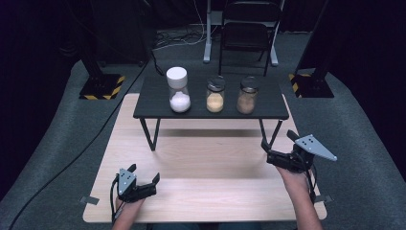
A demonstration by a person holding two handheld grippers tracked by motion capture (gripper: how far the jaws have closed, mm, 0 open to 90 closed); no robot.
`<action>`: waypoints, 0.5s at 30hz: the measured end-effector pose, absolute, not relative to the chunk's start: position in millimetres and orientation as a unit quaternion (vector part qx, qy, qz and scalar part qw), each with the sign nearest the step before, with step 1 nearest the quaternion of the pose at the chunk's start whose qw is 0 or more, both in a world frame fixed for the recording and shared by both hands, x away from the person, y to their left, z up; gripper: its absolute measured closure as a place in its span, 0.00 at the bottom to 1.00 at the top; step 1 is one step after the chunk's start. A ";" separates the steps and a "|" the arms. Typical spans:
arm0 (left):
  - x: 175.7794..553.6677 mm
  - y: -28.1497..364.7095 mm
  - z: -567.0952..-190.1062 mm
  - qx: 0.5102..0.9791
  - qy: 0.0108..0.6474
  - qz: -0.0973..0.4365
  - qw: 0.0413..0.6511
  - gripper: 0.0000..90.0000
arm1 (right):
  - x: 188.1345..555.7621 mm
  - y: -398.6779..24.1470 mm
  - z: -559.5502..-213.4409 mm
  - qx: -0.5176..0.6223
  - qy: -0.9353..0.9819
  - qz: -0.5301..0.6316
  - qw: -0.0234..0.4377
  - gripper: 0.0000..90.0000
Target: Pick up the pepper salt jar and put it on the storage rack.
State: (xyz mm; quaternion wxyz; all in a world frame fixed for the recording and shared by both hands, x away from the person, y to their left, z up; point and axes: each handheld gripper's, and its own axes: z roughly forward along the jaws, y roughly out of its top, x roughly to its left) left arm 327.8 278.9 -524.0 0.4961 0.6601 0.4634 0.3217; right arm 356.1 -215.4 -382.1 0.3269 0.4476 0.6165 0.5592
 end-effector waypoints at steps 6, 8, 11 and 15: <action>327.8 278.7 -524.0 0.660 0.463 0.322 0.496 0.00 | 355.0 -217.1 -390.3 0.450 0.620 0.551 0.331 0.00; 327.7 278.7 -524.0 0.660 0.463 0.322 0.496 0.00 | 354.7 -217.5 -393.4 0.452 0.621 0.547 0.333 0.00; 327.7 278.6 -524.0 0.660 0.462 0.322 0.496 0.00 | 353.8 -219.2 -399.2 0.456 0.621 0.544 0.332 0.00; 327.8 278.6 -524.0 0.660 0.462 0.322 0.496 0.00 | 352.3 -221.3 -408.1 0.461 0.622 0.538 0.332 0.00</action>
